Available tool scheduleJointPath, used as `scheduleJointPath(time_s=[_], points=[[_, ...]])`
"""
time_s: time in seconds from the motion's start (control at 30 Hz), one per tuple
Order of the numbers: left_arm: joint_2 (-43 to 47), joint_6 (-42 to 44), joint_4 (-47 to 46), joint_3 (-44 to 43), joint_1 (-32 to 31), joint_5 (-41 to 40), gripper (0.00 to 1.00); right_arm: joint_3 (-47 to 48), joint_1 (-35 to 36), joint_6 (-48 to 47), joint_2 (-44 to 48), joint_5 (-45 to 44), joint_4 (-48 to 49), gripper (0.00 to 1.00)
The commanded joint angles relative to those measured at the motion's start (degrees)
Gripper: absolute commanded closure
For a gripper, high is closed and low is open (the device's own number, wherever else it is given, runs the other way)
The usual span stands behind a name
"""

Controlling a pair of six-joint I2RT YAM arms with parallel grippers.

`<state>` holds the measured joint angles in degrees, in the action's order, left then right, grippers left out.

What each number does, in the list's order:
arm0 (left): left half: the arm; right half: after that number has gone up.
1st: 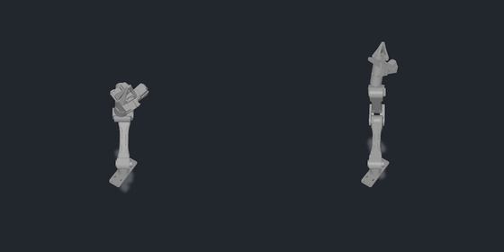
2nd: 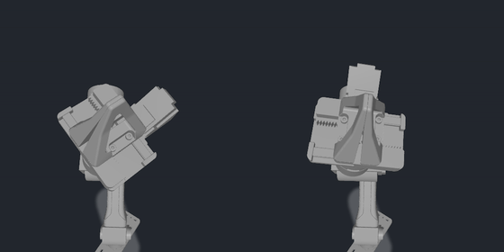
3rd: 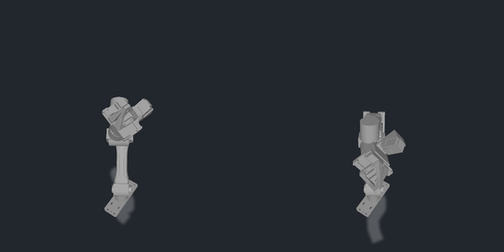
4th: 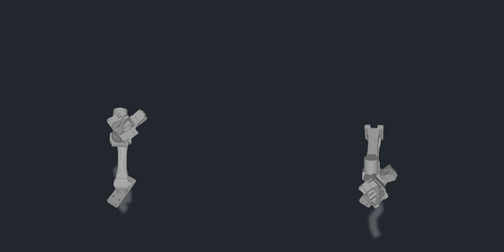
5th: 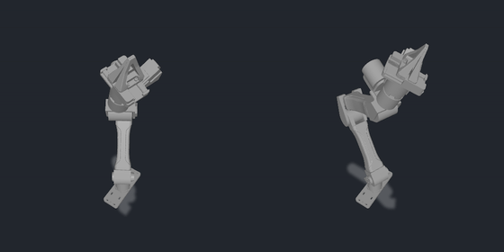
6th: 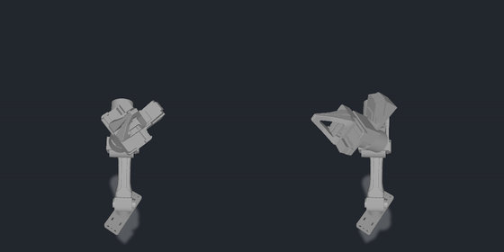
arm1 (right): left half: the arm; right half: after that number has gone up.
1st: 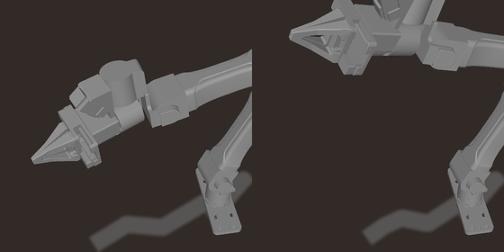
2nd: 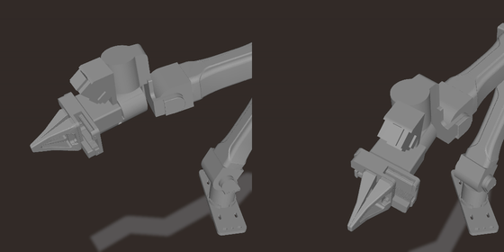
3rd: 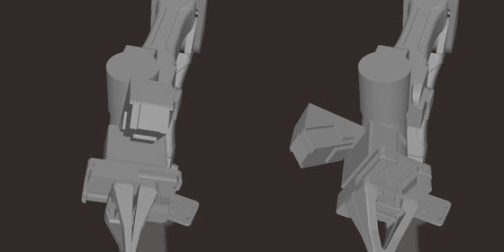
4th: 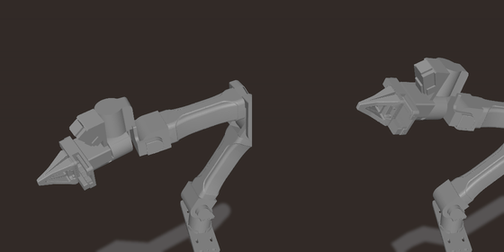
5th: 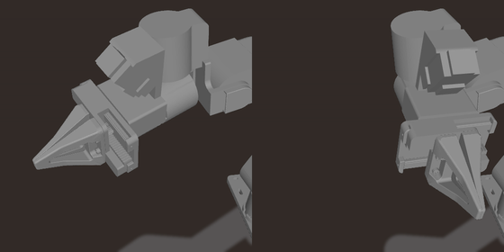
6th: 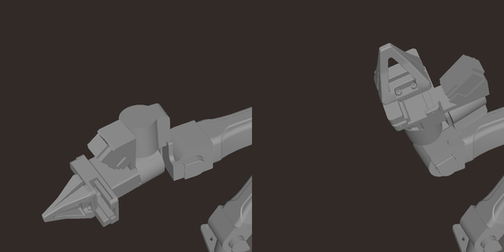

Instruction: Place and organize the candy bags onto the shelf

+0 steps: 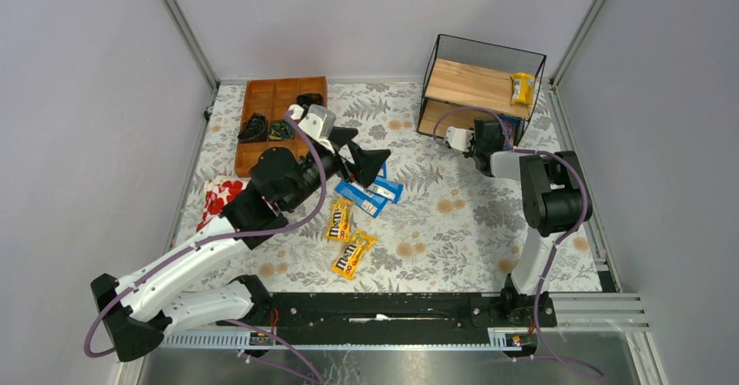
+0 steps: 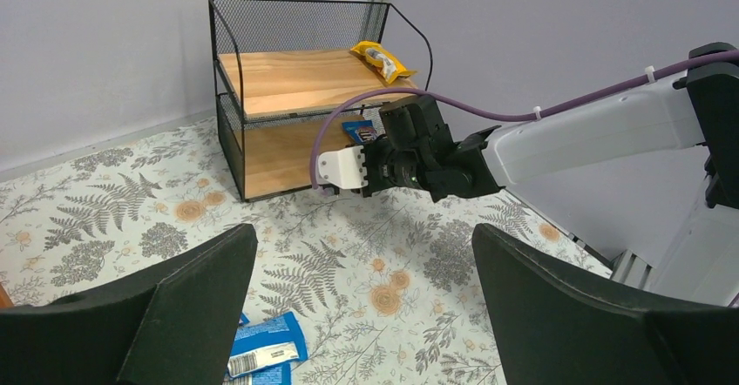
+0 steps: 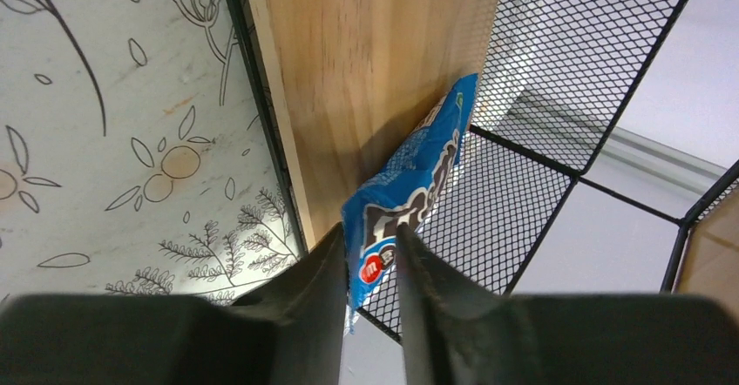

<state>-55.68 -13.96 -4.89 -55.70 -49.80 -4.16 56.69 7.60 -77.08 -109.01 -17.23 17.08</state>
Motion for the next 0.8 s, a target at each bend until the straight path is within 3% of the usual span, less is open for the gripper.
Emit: scheduleJointPath(time_s=[0.0, 0.23, 0.57, 0.77], points=[[0.9, -0.6, -3.4, -0.3, -0.3, 1.1, 0.01, -1.5, 1.1, 2.4, 3.9, 1.1, -1.9, 0.59], [2.2, -0.6, -3.5, -0.3, -0.9, 1.2, 0.01, -1.0, 3.4, 4.7, 4.7, -1.9, -4.3, 0.57], [1.9, -0.2, -3.5, -0.3, -1.2, 0.7, 0.01, 2.0, 3.3, 4.8, 0.0, -7.0, -4.9, 0.70], [1.6, -0.4, -3.5, -0.2, -1.2, 0.8, 0.01, 2.0, 2.5, 4.0, -0.5, -8.9, -4.3, 0.89]])
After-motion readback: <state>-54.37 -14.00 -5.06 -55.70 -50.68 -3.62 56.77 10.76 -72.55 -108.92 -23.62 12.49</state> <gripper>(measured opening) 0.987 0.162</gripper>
